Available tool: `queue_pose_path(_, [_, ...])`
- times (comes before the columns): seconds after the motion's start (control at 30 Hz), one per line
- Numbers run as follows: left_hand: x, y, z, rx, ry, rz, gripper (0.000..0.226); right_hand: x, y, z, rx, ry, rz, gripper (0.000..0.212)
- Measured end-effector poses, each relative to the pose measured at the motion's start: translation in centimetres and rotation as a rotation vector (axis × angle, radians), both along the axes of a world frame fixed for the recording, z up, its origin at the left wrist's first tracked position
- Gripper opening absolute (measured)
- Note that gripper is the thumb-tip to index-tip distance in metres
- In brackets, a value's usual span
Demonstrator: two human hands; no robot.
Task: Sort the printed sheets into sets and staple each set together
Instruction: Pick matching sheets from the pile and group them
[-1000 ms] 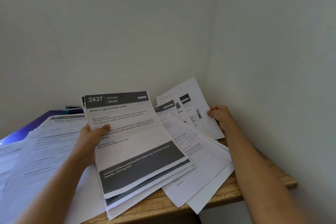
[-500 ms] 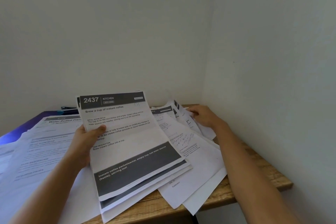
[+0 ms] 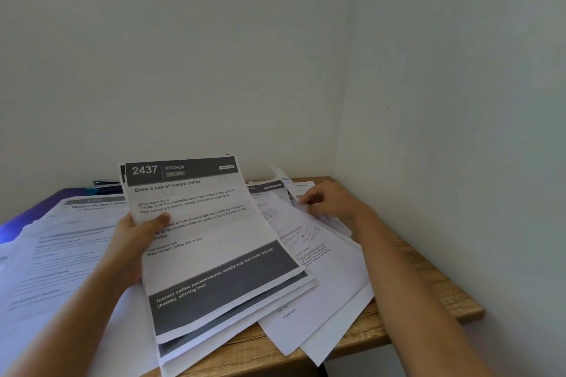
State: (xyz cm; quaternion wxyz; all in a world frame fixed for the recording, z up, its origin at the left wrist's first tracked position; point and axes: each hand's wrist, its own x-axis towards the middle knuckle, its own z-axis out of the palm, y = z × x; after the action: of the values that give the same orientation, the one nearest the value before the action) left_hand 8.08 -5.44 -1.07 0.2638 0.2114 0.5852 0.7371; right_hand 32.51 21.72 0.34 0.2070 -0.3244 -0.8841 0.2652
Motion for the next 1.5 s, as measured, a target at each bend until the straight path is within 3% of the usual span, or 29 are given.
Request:
queue_pose_path(0.07, [0.0,0.0,0.0,-0.001,0.003,0.0,0.024,0.3,0.2,-0.1,0.009,0.137,-0.104,0.024])
queue_pose_path(0.17, [-0.1,0.0,-0.1,-0.002,0.004,0.002,0.023,0.9,0.4,-0.1,0.057,0.133,-0.266,0.011])
queue_pose_path(0.23, [-0.1,0.0,-0.1,-0.005,0.004,-0.003,0.023,1.1,0.8,-0.5,-0.012,0.073,-0.331,0.023])
queue_pose_path(0.33, [-0.1,-0.1,0.0,-0.003,0.006,-0.003,0.019,1.0,0.9,-1.0,-0.081,0.01,-0.349,0.018])
queue_pose_path(0.43, [0.0,-0.1,0.0,0.007,0.006,-0.003,0.019,0.6,1.0,-1.1,-0.128,0.054,-0.374,0.038])
queue_pose_path(0.63, [-0.3,-0.1,-0.1,0.018,0.003,0.001,0.024,0.8,0.7,-1.0,-0.199,0.085,-0.444,0.034])
queue_pose_path(0.77, [-0.3,-0.1,-0.1,0.019,0.001,0.002,0.015,0.8,0.4,-0.8,-0.167,0.114,-0.454,0.033])
queue_pose_path(0.93, [0.0,-0.2,0.2,0.043,0.013,-0.009,0.016,0.7,0.2,-0.7,-0.056,-0.002,-0.473,0.025])
queue_pose_path(1.0, [0.0,-0.3,0.3,0.065,0.007,-0.027,0.015,0.6,0.0,0.0,0.031,0.095,-0.498,0.016])
queue_pose_path(1.07, [0.0,-0.4,0.4,0.084,0.007,-0.049,0.014,0.0,-0.9,1.2,0.015,0.303,-0.437,0.03])
queue_pose_path(1.13, [0.0,-0.5,0.4,0.097,0.01,-0.066,0.022,-0.9,-2.7,2.7,-0.101,0.413,-0.244,0.031])
queue_pose_path(1.17, [0.1,-0.6,0.4,0.105,0.012,-0.072,0.027,-1.4,-3.6,3.3,-0.189,0.391,-0.141,0.031])
queue_pose_path(1.27, [0.3,-0.9,0.8,0.141,0.022,-0.083,0.037,-2.8,-5.9,4.3,-0.447,0.259,0.06,0.063])
queue_pose_path(1.3, [0.4,-1.0,0.9,0.157,0.027,-0.084,0.037,-3.1,-6.5,4.4,-0.515,0.22,0.108,0.066])
queue_pose_path(1.4, [1.1,-1.4,1.4,0.211,0.023,-0.087,0.035,-3.7,-8.0,3.9,-0.618,0.149,0.257,0.046])
queue_pose_path(1.5, [1.8,-1.6,3.1,0.25,0.043,-0.105,0.035,-3.7,-9.1,4.1,-0.569,0.237,0.255,0.032])
